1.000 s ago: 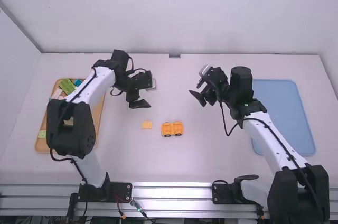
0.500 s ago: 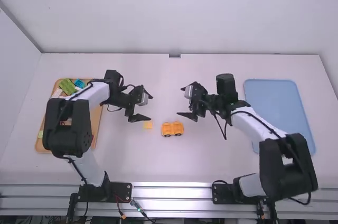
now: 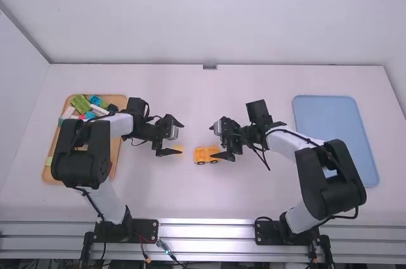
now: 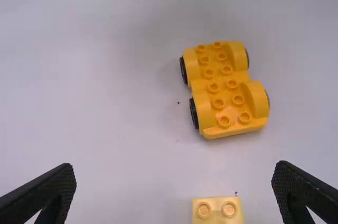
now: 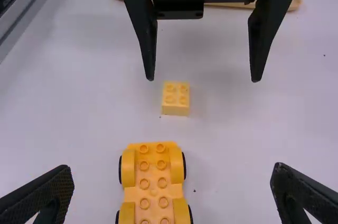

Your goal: Assemble lego blocks to make yellow taxi

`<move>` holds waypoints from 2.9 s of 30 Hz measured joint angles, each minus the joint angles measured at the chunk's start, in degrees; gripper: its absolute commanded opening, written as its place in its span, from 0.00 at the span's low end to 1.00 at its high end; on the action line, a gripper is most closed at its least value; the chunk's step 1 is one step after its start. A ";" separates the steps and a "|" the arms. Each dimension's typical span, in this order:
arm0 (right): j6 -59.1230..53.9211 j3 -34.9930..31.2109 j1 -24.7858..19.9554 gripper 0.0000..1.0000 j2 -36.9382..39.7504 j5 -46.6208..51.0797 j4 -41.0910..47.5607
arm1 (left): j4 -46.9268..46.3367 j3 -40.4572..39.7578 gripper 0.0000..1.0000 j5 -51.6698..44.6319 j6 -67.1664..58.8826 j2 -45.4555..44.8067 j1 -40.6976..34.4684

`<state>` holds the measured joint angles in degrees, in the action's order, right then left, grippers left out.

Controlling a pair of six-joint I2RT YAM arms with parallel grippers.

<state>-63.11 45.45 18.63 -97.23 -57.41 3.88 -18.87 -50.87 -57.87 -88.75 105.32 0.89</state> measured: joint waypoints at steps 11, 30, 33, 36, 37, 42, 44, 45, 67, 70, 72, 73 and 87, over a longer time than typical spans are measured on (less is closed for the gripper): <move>0.22 0.00 3.17 0.99 -7.23 1.90 -3.72 | 3.58 3.26 0.99 2.75 6.60 0.00 0.09; 7.10 -3.41 3.50 0.99 -7.23 2.38 -12.76 | 0.76 0.15 0.95 3.02 2.89 8.63 0.46; 7.41 -4.04 3.50 0.99 -7.23 2.45 -13.81 | 2.62 0.35 0.93 3.04 2.56 8.63 0.48; 8.61 -5.64 3.50 0.99 -7.23 2.43 -17.81 | 3.56 1.29 0.87 3.37 2.45 8.63 0.46; 8.72 -5.70 3.50 0.99 -7.23 2.43 -17.92 | 3.56 1.38 0.86 3.48 2.40 8.63 0.46; 11.06 -7.85 3.50 0.99 -7.23 2.43 -21.84 | 3.56 2.08 0.68 4.11 2.12 8.63 0.46; 11.45 -7.93 3.50 0.99 -7.23 2.40 -21.84 | 3.50 2.08 0.66 4.13 2.12 8.63 0.48; 11.69 -7.93 3.48 0.99 -7.23 2.38 -21.86 | 3.54 2.08 0.64 4.13 2.14 8.63 0.46; 12.00 -7.93 3.48 0.99 -7.23 2.25 -21.92 | 6.93 3.89 0.41 3.04 2.16 8.63 0.46; 12.24 -7.93 3.50 0.99 -7.23 2.29 -21.92 | 6.51 3.89 0.40 3.06 2.14 8.63 0.46; 12.02 -7.93 3.50 0.99 -7.23 2.25 -21.90 | 6.01 3.89 0.40 3.04 2.12 8.63 0.46; 12.09 -7.93 3.50 0.99 -7.23 2.27 -21.90 | 5.07 3.76 0.39 3.04 2.12 8.63 0.46; 12.07 -7.93 3.48 0.99 -7.23 2.36 -21.73 | 3.54 2.45 0.28 4.31 2.12 8.63 0.46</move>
<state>-51.05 37.52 22.11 -104.47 -55.05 -17.85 -15.33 -48.42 -53.56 -86.63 113.95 1.34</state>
